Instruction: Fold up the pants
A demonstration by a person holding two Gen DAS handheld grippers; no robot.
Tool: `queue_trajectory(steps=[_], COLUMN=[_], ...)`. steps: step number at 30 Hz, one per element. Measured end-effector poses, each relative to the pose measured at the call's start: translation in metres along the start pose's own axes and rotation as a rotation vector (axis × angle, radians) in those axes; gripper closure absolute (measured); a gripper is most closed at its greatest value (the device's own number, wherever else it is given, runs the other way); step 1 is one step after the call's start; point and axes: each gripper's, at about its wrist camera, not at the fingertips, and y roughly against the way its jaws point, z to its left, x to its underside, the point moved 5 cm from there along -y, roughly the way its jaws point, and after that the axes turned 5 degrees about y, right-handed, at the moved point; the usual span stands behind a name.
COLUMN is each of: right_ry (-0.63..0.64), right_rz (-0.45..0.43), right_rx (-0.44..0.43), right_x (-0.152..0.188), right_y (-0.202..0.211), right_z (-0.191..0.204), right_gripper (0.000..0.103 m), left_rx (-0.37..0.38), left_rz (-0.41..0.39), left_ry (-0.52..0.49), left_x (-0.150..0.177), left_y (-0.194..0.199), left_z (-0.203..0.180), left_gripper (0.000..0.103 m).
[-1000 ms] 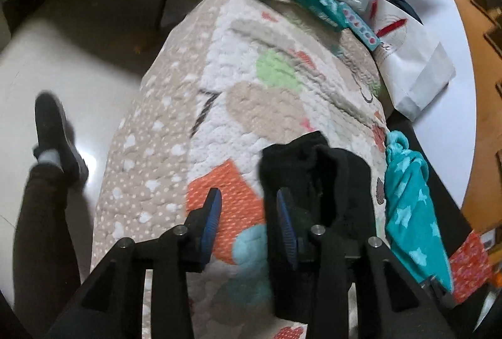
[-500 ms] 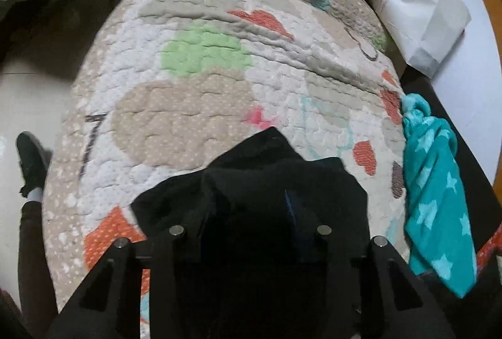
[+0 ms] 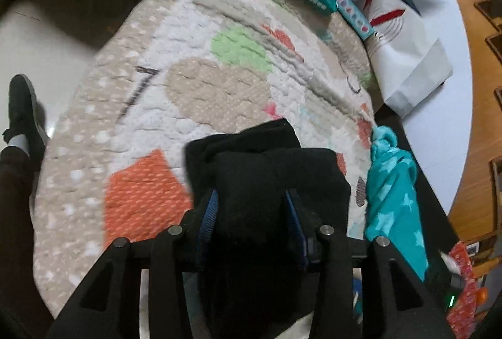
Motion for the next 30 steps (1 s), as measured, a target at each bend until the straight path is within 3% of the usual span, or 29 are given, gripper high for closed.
queue_trajectory(steps=[5,7,9,10,13,16,17,20,22,26,30], right_ry=[-0.127,-0.160,-0.184,-0.189,-0.195,-0.212,-0.210,-0.195,-0.205,-0.249,-0.270], right_rz=[-0.075,-0.083,-0.083,-0.085,-0.091,-0.082,-0.078,-0.078,-0.083,-0.113,-0.134], right_rx=[-0.030,-0.033,-0.025,-0.019,-0.006,-0.011,-0.016,-0.004,-0.004,-0.046,-0.059], right_x=[-0.016,-0.020,-0.027,-0.032,-0.042,-0.044,-0.044,-0.047,-0.049,-0.049,-0.043], right_y=[0.028,0.030,0.027,0.025,0.018,0.013,0.012,0.010,0.009,0.010,0.008], right_z=[-0.029,-0.036,-0.041,-0.041,-0.041,-0.043,-0.043,-0.046,-0.050,-0.054,-0.058], right_gripper=[0.038,0.038,0.038,0.038,0.035,0.033,0.032,0.028,0.027,0.023,0.021], left_rx=[-0.052,-0.053,-0.072,-0.106,-0.314,-0.357,-0.348,-0.189,-0.138,-0.112,-0.078], left_rz=[-0.070,-0.071,-0.052,-0.039,0.009,-0.030,-0.026,-0.006,-0.017,-0.085,-0.078], left_ry=[0.020,0.013,-0.025,-0.051,-0.122,-0.129,-0.105,0.034,0.089,0.069,0.038], left_x=[0.007,0.014,0.025,0.031,0.057,0.065,0.064,0.058,0.054,0.050,0.052], left_y=[0.031,0.031,0.022,0.014,-0.012,-0.006,-0.001,0.013,0.020,0.033,0.031], left_z=[0.013,0.007,-0.006,-0.012,-0.005,0.006,0.010,0.022,0.026,0.012,-0.004], left_gripper=[0.060,0.060,0.053,0.051,0.049,0.037,0.036,0.037,0.037,0.037,0.036])
